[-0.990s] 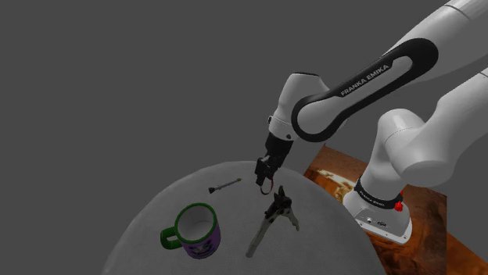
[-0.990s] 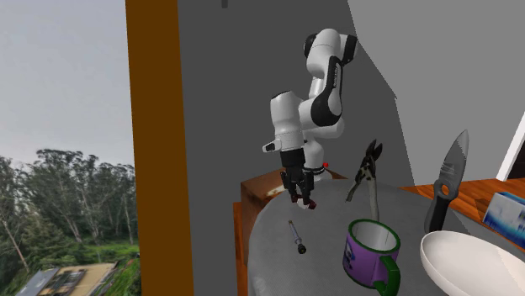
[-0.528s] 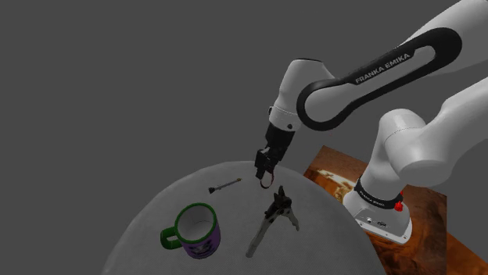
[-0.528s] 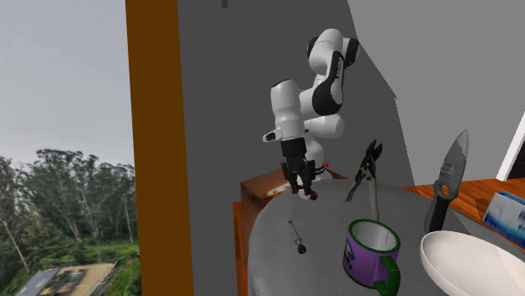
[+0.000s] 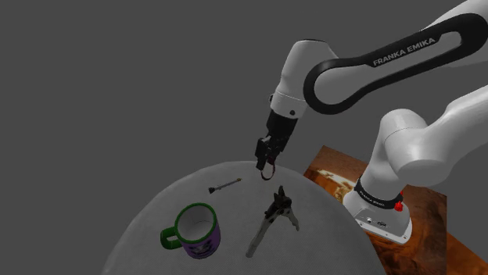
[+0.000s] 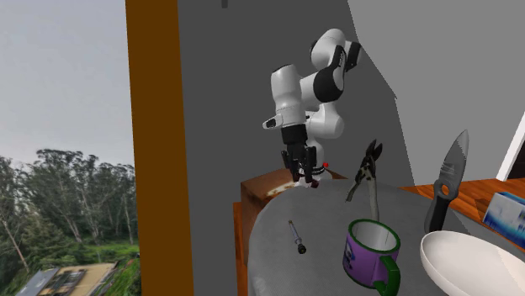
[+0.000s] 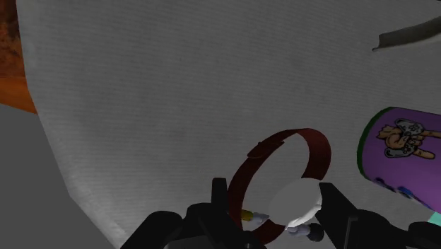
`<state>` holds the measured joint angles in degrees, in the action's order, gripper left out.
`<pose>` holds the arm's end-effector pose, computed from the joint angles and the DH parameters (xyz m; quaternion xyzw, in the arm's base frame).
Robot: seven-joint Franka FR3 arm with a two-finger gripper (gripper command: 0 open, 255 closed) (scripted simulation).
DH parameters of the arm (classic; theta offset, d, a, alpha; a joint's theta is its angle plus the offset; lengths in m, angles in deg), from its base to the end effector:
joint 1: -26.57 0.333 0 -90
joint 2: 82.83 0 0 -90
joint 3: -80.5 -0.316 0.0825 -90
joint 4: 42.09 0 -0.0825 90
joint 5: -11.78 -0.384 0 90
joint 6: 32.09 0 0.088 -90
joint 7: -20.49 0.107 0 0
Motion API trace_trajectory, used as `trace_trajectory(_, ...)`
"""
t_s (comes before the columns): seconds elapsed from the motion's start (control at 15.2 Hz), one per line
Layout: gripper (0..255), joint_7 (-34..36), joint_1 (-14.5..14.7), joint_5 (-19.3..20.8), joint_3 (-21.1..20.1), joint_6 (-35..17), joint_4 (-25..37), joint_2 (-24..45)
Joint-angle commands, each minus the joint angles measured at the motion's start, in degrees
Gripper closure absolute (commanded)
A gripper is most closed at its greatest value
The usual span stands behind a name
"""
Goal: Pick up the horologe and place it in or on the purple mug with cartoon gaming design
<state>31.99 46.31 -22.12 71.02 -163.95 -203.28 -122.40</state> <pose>0.2943 0.1725 0.4075 -0.9782 0.0384 -0.0258 0.2025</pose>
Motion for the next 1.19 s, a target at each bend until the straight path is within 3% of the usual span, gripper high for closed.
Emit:
trace_trajectory(0.0,255,0.82,-0.46,0.9,0.18,2.01,1.05,-0.99)
trace_trajectory(0.92,255,5.44,-2.26,5.07,1.35,13.56,9.38,-4.78)
trace_trajectory(1.12,255,7.45,-1.41,3.97,-1.05,11.68,11.85,-1.39)
